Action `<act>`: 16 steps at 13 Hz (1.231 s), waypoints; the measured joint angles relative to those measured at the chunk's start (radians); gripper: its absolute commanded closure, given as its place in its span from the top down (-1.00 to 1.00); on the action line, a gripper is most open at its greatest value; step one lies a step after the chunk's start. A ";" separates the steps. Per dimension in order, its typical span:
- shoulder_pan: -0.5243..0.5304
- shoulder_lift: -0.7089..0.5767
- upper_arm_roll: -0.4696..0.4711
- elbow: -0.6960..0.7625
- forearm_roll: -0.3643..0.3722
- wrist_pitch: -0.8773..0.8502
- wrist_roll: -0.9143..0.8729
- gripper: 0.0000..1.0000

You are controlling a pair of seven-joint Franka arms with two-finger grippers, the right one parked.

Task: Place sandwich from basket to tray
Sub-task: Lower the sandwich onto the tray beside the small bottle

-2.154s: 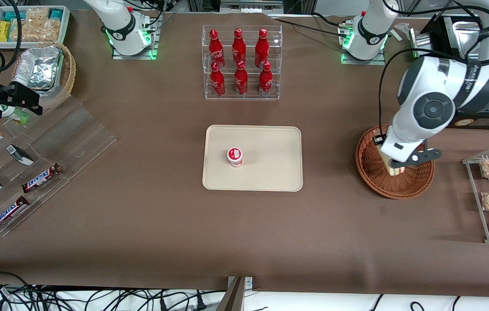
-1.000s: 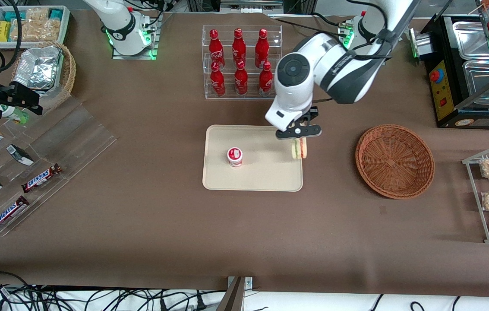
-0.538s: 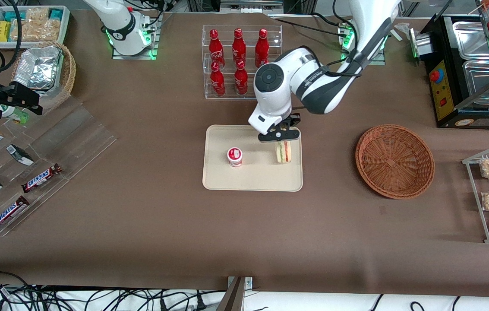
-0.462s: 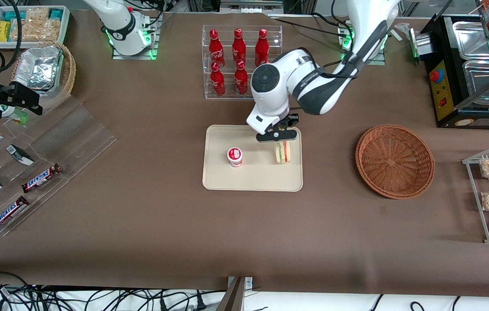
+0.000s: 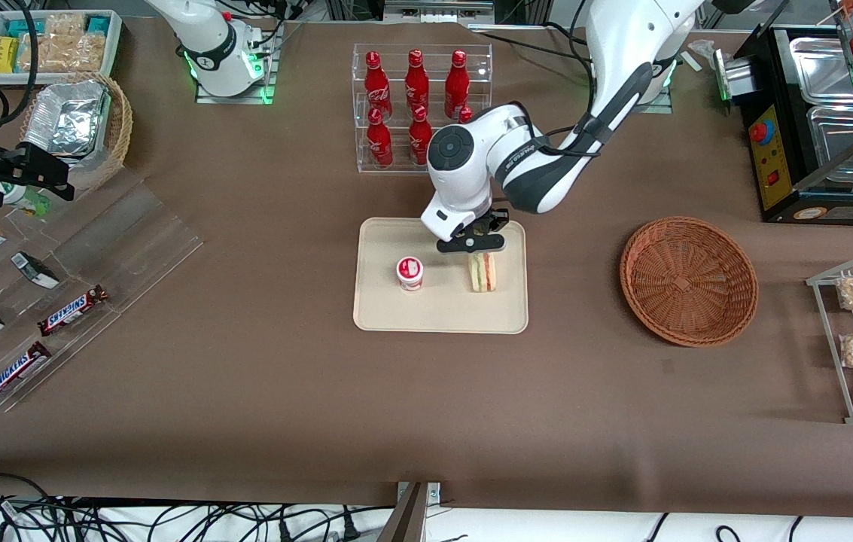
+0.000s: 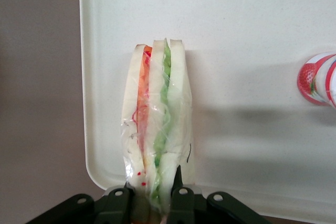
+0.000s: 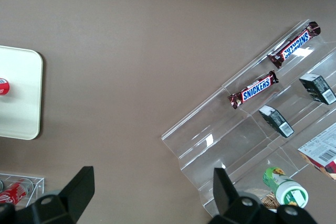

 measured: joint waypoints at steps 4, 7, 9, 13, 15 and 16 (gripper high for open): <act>0.000 0.025 0.001 0.051 0.020 0.000 0.000 -0.46; 0.000 0.036 0.001 0.056 0.032 0.000 0.000 -0.45; 0.000 0.041 0.001 0.057 0.037 0.000 0.000 -0.44; 0.000 0.047 0.002 0.057 0.038 -0.001 0.000 -0.40; 0.000 0.050 0.003 0.057 0.038 -0.002 0.000 -0.40; 0.000 0.051 0.003 0.057 0.038 -0.002 0.000 -0.39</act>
